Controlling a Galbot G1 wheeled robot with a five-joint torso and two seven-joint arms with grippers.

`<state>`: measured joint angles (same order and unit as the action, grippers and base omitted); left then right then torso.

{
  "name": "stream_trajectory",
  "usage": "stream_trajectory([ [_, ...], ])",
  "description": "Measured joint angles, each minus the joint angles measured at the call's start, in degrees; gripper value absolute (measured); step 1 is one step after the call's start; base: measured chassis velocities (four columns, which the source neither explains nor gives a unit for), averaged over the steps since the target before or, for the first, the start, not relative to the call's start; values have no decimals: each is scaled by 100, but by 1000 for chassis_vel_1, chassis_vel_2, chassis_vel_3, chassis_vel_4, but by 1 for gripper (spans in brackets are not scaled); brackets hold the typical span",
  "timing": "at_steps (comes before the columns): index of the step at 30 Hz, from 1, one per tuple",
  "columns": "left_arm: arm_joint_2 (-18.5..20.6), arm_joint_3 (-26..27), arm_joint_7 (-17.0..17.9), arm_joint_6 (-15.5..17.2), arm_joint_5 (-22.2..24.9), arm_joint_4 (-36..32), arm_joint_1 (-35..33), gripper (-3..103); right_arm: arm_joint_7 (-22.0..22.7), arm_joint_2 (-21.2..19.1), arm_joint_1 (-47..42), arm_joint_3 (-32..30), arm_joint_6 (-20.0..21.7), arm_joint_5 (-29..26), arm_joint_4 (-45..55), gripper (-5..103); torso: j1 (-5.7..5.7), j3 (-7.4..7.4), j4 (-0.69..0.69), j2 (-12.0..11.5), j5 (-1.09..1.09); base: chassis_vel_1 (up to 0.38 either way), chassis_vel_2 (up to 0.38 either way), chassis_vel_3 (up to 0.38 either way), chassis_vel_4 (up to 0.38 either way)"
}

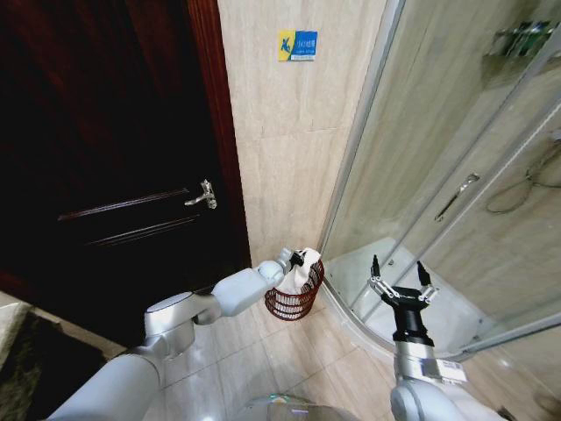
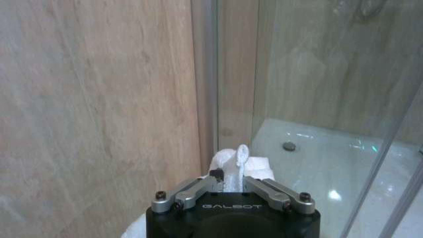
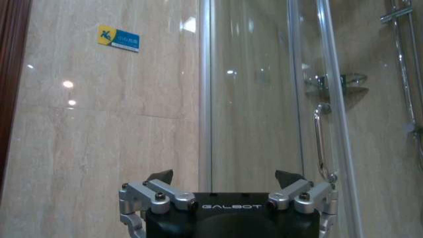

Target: Discard the used towel into the hamper.

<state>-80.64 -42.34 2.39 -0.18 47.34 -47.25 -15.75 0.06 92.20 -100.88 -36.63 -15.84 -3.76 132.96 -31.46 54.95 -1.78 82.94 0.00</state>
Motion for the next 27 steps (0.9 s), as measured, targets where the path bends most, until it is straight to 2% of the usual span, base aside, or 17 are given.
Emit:
stream_trajectory([
  [11,-289,85,-95,-78,-126,292,-55,2,-10,-9,-22,6,-9,-43,26,100,0,0,0,0,0,0,0,0,0],
  [27,-247,172,-137,-155,-242,432,-130,2,-114,-23,-37,18,-44,-47,-3,100,0,0,0,0,0,0,0,0,0],
])
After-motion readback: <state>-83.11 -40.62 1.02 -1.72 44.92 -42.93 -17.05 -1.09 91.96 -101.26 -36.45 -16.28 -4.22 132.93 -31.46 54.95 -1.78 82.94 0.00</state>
